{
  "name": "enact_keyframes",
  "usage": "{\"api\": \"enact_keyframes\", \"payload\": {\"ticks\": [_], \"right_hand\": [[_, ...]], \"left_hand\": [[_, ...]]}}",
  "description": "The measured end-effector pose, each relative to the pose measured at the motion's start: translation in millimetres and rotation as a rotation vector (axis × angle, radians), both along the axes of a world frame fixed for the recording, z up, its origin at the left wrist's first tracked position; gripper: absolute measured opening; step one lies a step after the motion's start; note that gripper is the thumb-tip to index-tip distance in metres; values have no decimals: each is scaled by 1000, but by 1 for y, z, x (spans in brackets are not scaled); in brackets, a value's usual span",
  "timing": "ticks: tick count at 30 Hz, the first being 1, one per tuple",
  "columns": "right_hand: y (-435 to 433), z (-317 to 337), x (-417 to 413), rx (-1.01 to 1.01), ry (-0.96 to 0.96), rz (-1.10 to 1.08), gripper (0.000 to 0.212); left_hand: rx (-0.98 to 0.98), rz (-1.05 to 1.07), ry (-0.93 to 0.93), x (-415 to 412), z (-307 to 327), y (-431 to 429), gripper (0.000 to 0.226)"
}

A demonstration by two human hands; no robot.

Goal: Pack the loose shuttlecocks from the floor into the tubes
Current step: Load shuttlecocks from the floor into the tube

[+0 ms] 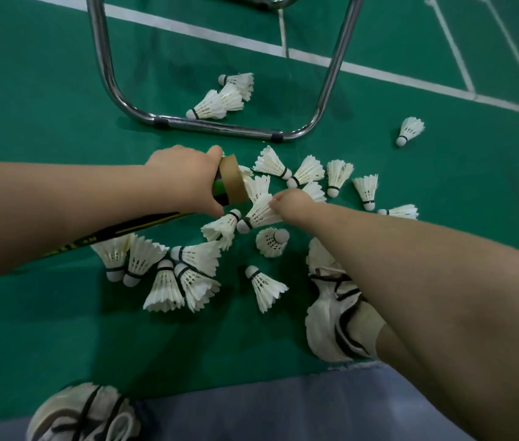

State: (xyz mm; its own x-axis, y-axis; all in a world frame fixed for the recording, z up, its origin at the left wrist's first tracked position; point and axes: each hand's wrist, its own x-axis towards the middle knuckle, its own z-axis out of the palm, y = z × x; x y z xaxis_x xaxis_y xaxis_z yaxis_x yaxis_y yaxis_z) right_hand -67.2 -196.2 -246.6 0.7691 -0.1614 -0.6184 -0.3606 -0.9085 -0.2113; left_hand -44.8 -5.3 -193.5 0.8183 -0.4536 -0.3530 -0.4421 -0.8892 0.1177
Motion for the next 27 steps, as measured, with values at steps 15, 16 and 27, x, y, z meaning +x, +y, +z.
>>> {"api": "enact_keyframes", "payload": {"ticks": [15, 16, 27], "right_hand": [[23, 21, -31, 109, -11, -89, 35], [24, 18, -29, 113, -6, -69, 35], [6, -12, 12, 128, 50, -22, 37]], "left_hand": [[6, -47, -88, -33, 53, 13, 64], [19, -47, -88, -35, 54, 12, 64], [129, 92, 18, -24, 52, 21, 69]]}}
